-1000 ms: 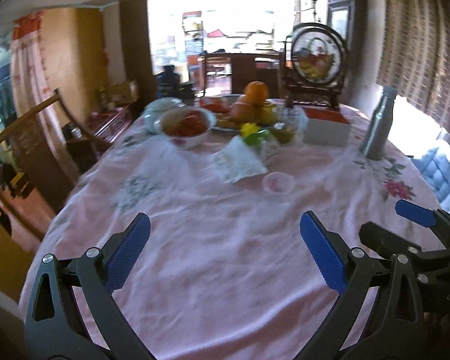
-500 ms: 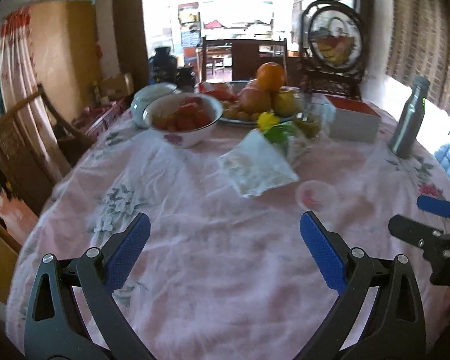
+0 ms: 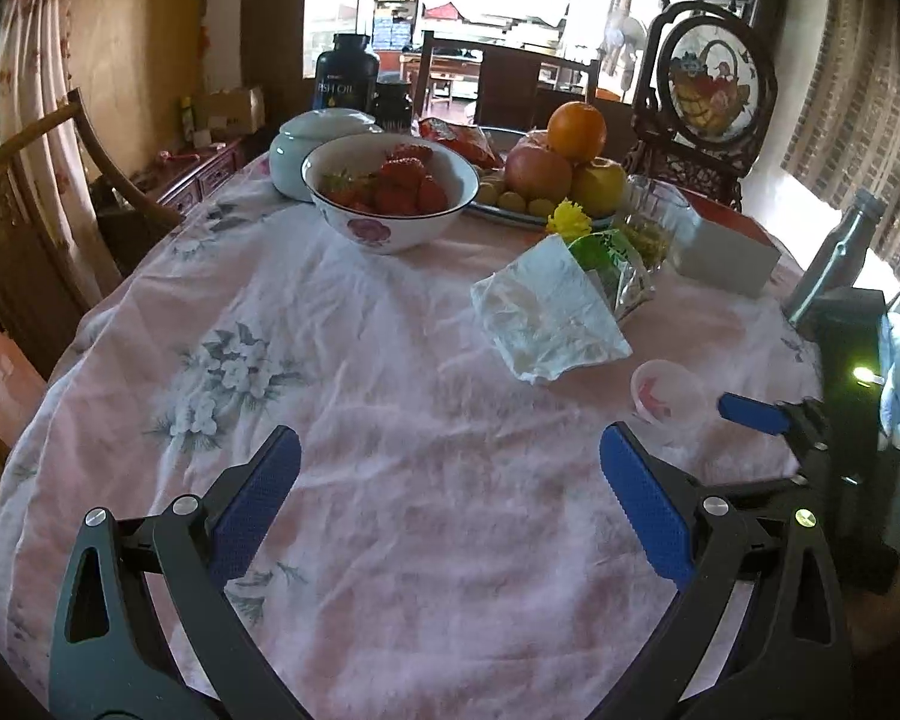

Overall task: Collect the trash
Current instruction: 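Grasp the clear plastic cup by its rim with the right tool, then grasp the crumpled white tissue with the left tool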

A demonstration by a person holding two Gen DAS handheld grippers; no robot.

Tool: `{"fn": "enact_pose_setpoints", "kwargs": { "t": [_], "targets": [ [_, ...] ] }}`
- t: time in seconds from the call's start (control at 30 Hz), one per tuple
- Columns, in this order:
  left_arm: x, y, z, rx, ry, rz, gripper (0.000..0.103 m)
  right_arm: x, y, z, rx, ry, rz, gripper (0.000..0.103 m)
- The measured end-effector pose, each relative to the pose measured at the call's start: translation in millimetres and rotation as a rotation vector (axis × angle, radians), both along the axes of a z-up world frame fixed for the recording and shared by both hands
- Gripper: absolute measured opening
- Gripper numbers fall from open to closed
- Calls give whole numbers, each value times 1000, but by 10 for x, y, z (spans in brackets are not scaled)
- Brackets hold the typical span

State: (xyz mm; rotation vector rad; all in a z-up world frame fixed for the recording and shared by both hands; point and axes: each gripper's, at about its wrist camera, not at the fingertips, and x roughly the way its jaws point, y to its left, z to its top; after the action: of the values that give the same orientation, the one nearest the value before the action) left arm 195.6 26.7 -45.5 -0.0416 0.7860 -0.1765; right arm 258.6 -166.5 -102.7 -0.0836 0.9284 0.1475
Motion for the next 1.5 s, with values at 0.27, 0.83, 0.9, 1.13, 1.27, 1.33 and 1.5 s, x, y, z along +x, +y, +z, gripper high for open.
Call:
{"fn": "enact_pose_setpoints", "kwargs": {
  "t": [0.27,0.83,0.9,1.13,1.27,1.33,1.5],
  "targets": [
    [-5,4,10,-16,5,-6,96,114,38,-24,22,4,-10,64],
    [-18,-79,-30,3,-8,-27,96,-605,-355,332,103,-106,-104,55],
    [-21,-131,-68,21,-21,-27,96,-679,-418,350,115,-133,-115,56],
    [18,-399,-101,89,22,-47,96,-730,-650,358,189,-144,-122,56],
    [72,-650,3,159,-31,-80,96,-746,-742,377,213,-151,-128,56],
    [162,-808,9,191,-46,-115,96,-750,-783,379,225,-152,-134,56],
    [380,-976,-101,174,-26,-153,96,-763,-877,383,239,-156,-155,56]
  ]
}}
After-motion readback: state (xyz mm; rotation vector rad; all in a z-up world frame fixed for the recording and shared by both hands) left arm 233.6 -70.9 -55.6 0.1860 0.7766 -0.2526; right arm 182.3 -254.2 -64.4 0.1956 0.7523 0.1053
